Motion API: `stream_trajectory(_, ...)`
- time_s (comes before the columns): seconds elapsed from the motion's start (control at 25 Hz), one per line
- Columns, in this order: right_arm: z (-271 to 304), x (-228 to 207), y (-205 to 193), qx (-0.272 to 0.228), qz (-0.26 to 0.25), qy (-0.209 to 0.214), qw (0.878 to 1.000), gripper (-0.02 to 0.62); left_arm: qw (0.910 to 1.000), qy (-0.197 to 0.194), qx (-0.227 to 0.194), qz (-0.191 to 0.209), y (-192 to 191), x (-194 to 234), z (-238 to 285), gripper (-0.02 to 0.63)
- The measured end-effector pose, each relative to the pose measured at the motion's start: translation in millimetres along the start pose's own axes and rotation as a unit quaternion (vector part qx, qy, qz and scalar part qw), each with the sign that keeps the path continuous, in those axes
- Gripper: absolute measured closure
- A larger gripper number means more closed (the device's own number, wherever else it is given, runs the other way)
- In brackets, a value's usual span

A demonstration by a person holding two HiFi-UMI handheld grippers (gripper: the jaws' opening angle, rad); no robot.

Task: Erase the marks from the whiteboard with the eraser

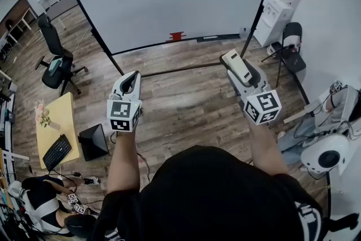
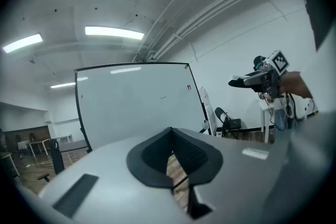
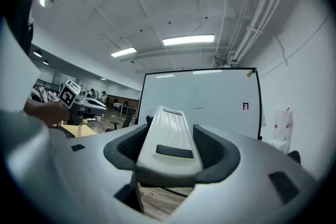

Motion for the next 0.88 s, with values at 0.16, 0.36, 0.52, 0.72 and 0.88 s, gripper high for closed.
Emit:
stream_trajectory(0.16, 5.5, 6.5, -2.6, 0.006, 0.002, -0.001, 1.0, 0.333, 1.0, -0.002, -0.001, 0.001, -4.5, 4.8, -1.6, 0.595)
stream_trajectory(0.36, 11.7, 17.5, -6.4, 0.018, -0.001, 0.001, 1.0, 0.333, 1.0, -0.005, -0.002, -0.001, -7.7, 10.6, -4.9, 0.595)
stream_trajectory(0.52, 13.4, 18.1, -4.5, 0.013, 0.015, 0.0, 1.0, 0.333, 1.0, -0.007, -0.001, 0.001, -14.6, 14.2, -6.8, 0.595)
stream_trajectory(0.72, 23.6, 11.6, 0.8, 0.007, 0.022, -0.005, 1.0, 0.331, 1.0, -0.006, 0.003, -0.002, -18.8, 21.4, -2.7, 0.595)
stream_trajectory(0.88, 28.5, 9.8, 1.6, -0.001, 0.025, -0.006, 1.0, 0.333, 1.0, -0.009, 0.003, -0.001, -18.8, 24.1, 2.3, 0.595)
Point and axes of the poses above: the fingertips, and each gripper's own axes: z forward along the fingers, x to its left, y out of its top, the point moved 4 cm from there along -z, backward along the fingers, and after that the axes turned 8 degrees about z, right-handed, at the moved point
